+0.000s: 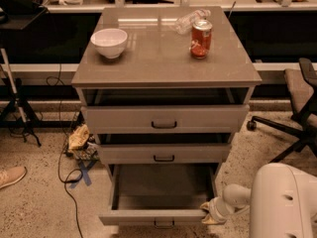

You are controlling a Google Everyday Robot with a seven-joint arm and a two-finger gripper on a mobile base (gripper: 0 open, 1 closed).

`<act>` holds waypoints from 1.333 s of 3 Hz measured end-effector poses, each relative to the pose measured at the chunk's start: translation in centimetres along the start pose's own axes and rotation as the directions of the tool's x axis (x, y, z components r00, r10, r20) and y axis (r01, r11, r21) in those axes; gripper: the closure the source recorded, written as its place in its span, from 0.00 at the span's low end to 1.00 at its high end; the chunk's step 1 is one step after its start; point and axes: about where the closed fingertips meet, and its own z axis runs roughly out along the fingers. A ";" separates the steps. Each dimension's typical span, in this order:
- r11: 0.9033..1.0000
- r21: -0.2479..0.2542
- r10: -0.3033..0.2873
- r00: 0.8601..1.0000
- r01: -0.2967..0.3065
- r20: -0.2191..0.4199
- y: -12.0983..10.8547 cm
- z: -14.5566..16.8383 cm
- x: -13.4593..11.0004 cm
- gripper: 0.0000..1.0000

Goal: Open bottom drawer

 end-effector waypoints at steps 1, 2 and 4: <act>1.000 0.000 0.000 1.000 0.000 0.000 0.0 0.0 0.0 0.50; 1.000 -0.003 0.000 1.000 0.000 0.001 0.1 0.1 -0.1 0.27; 1.000 -0.007 0.000 1.000 0.000 0.004 0.4 0.4 -0.2 0.00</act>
Offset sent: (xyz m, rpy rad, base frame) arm 0.0000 0.0000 0.0000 0.0000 0.0000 0.0000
